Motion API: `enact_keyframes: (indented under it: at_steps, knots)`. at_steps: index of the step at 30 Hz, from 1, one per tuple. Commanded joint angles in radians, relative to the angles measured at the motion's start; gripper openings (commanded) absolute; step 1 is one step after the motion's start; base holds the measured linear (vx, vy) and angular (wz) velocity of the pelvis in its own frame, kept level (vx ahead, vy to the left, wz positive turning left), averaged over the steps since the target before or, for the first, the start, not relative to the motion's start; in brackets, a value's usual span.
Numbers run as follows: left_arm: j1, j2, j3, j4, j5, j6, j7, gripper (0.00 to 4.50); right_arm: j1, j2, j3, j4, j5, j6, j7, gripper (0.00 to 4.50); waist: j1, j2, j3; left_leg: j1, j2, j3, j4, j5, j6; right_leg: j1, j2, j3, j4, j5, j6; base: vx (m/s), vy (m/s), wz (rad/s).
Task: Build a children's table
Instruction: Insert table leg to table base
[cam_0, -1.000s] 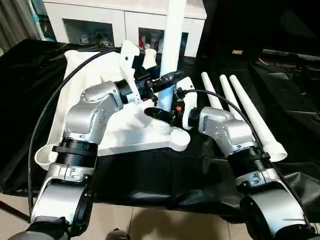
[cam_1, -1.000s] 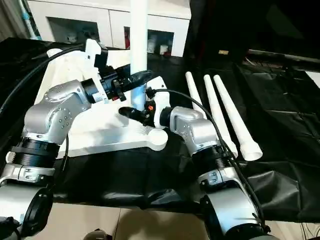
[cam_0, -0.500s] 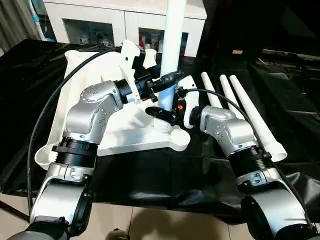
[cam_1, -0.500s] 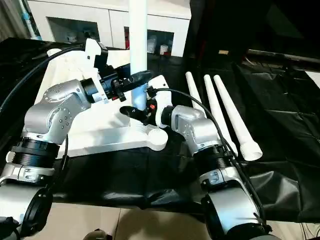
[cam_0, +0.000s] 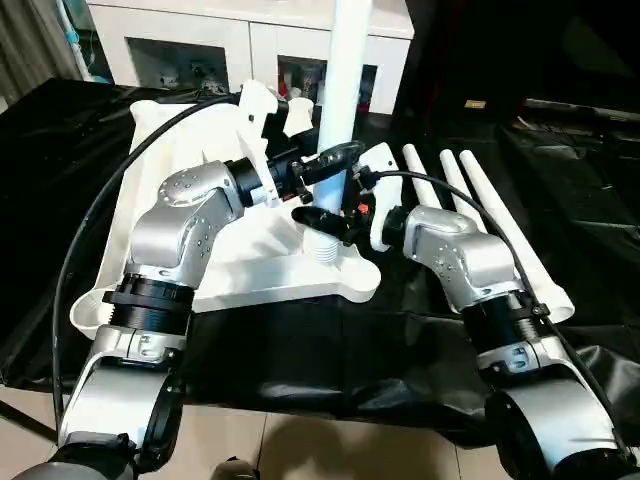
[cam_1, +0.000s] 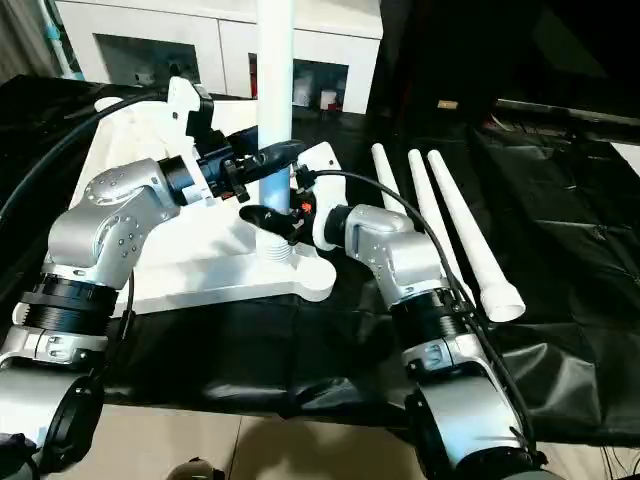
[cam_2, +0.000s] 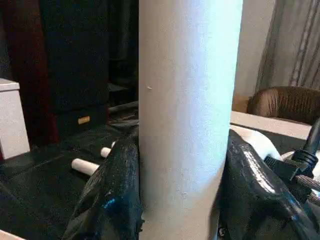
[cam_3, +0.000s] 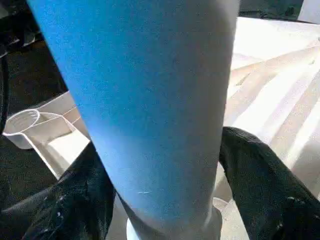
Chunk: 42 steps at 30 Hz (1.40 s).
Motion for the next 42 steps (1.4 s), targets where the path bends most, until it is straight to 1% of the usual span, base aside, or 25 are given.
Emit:
enact_keyframes:
  at_steps: [1, 2, 3, 4, 6, 15, 17, 18, 20, 21, 22, 27, 28, 31, 33, 35, 37, 40, 42]
  knots:
    - [-0.022, 0.000, -0.013, 0.016, 0.016, -0.003, -0.008, 1.84, 0.004, -0.009, -0.021, -0.030, 0.012, 0.015, -0.012, 3.39, -0.006, 0.016, -0.080, 0.014, 0.002, 0.002, -0.059, -0.069, -0.018, 0.069, -0.065, 0.049, -0.061, 0.190, -0.206, 0.000, 0.000, 0.00]
    - [-0.022, 0.000, -0.013, 0.016, 0.016, -0.003, -0.008, 1.84, 0.004, -0.009, -0.021, -0.030, 0.012, 0.015, -0.012, 3.49, -0.006, 0.019, -0.080, 0.013, 0.001, 0.002, -0.059, -0.067, -0.019, 0.070, -0.065, 0.049, -0.061, 0.191, -0.205, 0.000, 0.000, 0.00]
    - [-0.023, 0.000, -0.012, 0.017, 0.016, -0.003, -0.009, 1.84, 0.005, -0.010, -0.018, -0.029, 0.008, 0.015, -0.016, 3.49, -0.006, 0.018, -0.080, 0.014, 0.002, 0.002, -0.059, -0.070, -0.020, 0.069, -0.066, 0.049, -0.061, 0.189, -0.204, 0.000, 0.000, 0.00]
    - [-0.026, 0.001, -0.012, 0.020, 0.016, -0.004, -0.012, 1.84, 0.006, -0.014, -0.012, -0.027, -0.003, 0.012, -0.022, 3.65, -0.006, 0.018, -0.080, 0.014, 0.002, 0.002, -0.059, -0.068, -0.021, 0.069, -0.065, 0.049, -0.061, 0.196, -0.205, 0.000, 0.000, 0.00]
    - [-0.027, 0.001, -0.013, 0.021, 0.016, -0.004, -0.016, 1.84, 0.008, -0.017, -0.003, -0.024, -0.012, 0.007, -0.026, 3.69, -0.005, 0.018, -0.081, 0.014, 0.001, 0.002, -0.059, -0.066, -0.022, 0.070, -0.065, 0.049, -0.060, 0.202, -0.206, 0.000, 0.000, 0.00]
    - [-0.027, 0.001, -0.019, 0.023, 0.014, -0.007, -0.023, 1.84, 0.011, -0.014, -0.004, -0.017, 0.000, 0.014, -0.008, 3.71, -0.005, 0.018, -0.081, 0.014, 0.002, 0.002, -0.058, -0.070, -0.019, 0.070, -0.066, 0.049, -0.060, 0.203, -0.211, 0.000, 0.000, 0.00]
    - [-0.028, 0.001, -0.018, 0.024, 0.013, -0.008, -0.024, 1.84, 0.013, -0.013, -0.004, -0.016, 0.006, 0.024, -0.002, 3.42, -0.005, 0.018, -0.080, 0.014, 0.002, 0.002, -0.059, -0.073, -0.019, 0.070, -0.066, 0.049, -0.061, 0.196, -0.211, 0.000, 0.000, 0.00]
    - [-0.029, 0.001, -0.018, 0.024, 0.012, -0.008, -0.024, 1.84, 0.014, -0.012, -0.004, -0.015, 0.011, 0.033, 0.004, 3.42, -0.005, 0.018, -0.081, 0.013, 0.002, 0.002, -0.059, -0.071, -0.017, 0.071, -0.066, 0.049, -0.060, 0.200, -0.211, 0.000, 0.000, 0.00]
    - [-0.028, 0.000, -0.018, 0.022, 0.011, -0.006, -0.025, 1.84, 0.014, -0.012, -0.004, -0.014, 0.016, 0.040, 0.007, 3.17, -0.005, 0.018, -0.082, 0.014, 0.002, 0.002, -0.058, -0.065, -0.016, 0.071, -0.066, 0.049, -0.059, 0.211, -0.213, 0.000, 0.000, 0.00]
    - [-0.028, 0.000, -0.018, 0.022, 0.011, -0.006, -0.025, 1.84, 0.014, -0.012, -0.004, -0.014, 0.016, 0.040, 0.007, 3.17, -0.005, 0.018, -0.081, 0.014, 0.003, 0.002, -0.058, -0.065, -0.016, 0.070, -0.066, 0.048, -0.059, 0.212, -0.214, 0.000, 0.000, 0.00]
    - [-0.029, -0.002, -0.018, 0.021, 0.010, -0.007, -0.025, 1.84, 0.017, -0.012, -0.002, -0.010, 0.016, 0.049, 0.014, 2.95, -0.006, 0.016, -0.081, 0.014, 0.002, 0.002, -0.058, -0.063, -0.015, 0.071, -0.065, 0.048, -0.059, 0.214, -0.214, 0.000, 0.000, 0.00]
    - [-0.029, -0.005, -0.018, 0.019, 0.010, -0.005, -0.026, 1.84, 0.022, -0.013, 0.007, -0.006, 0.011, 0.049, 0.023, 2.93, -0.005, 0.017, -0.081, 0.014, 0.003, 0.002, -0.058, -0.068, -0.014, 0.070, -0.066, 0.048, -0.060, 0.203, -0.215, 0.000, 0.000, 0.00]
    - [-0.030, -0.005, -0.018, 0.019, 0.010, -0.005, -0.028, 1.84, 0.022, -0.012, 0.007, -0.004, 0.011, 0.049, 0.023, 2.93, -0.004, 0.018, -0.081, 0.014, 0.003, 0.002, -0.058, -0.067, -0.016, 0.070, -0.067, 0.048, -0.060, 0.200, -0.214, 0.000, 0.000, 0.00]
    - [-0.031, -0.005, -0.018, 0.020, 0.010, -0.005, -0.028, 1.84, 0.020, -0.011, 0.008, 0.000, 0.012, 0.053, 0.025, 2.93, -0.005, 0.016, -0.081, 0.014, 0.002, 0.002, -0.058, -0.066, -0.015, 0.070, -0.066, 0.048, -0.059, 0.207, -0.215, 0.000, 0.000, 0.00]
    - [-0.031, -0.004, -0.018, 0.019, 0.010, -0.004, -0.028, 1.84, 0.019, -0.011, 0.008, 0.001, 0.013, 0.055, 0.025, 2.93, -0.004, 0.017, -0.081, 0.014, 0.003, 0.002, -0.058, -0.067, -0.015, 0.070, -0.067, 0.049, -0.060, 0.204, -0.216, 0.000, 0.000, 0.00]
    - [-0.031, -0.003, -0.018, 0.018, 0.010, -0.004, -0.029, 1.84, 0.019, -0.009, 0.002, 0.000, 0.018, 0.060, 0.024, 2.64, -0.004, 0.018, -0.081, 0.013, 0.002, 0.002, -0.058, -0.068, -0.017, 0.071, -0.066, 0.049, -0.060, 0.204, -0.215, 0.000, 0.000, 0.00]
    - [-0.031, -0.002, -0.018, 0.018, 0.010, -0.003, -0.030, 1.84, 0.018, -0.007, -0.003, 0.002, 0.021, 0.062, 0.023, 2.57, -0.004, 0.019, -0.081, 0.014, 0.003, 0.002, -0.058, -0.068, -0.016, 0.070, -0.066, 0.048, -0.060, 0.205, -0.216, 0.000, 0.000, 0.00]
    - [-0.031, 0.000, -0.018, 0.019, 0.010, -0.002, -0.031, 1.84, 0.016, -0.006, -0.011, 0.002, 0.025, 0.063, 0.025, 2.20, -0.004, 0.019, -0.081, 0.015, 0.003, 0.002, -0.058, -0.071, -0.016, 0.069, -0.066, 0.048, -0.060, 0.205, -0.218, 0.000, 0.000, 0.00]
    - [-0.032, 0.001, -0.018, 0.021, 0.010, -0.001, -0.032, 1.84, 0.016, -0.006, -0.015, 0.001, 0.026, 0.060, 0.028, 2.17, -0.004, 0.020, -0.081, 0.015, 0.003, 0.002, -0.058, -0.072, -0.017, 0.068, -0.066, 0.048, -0.060, 0.205, -0.219, 0.000, 0.000, 0.00]
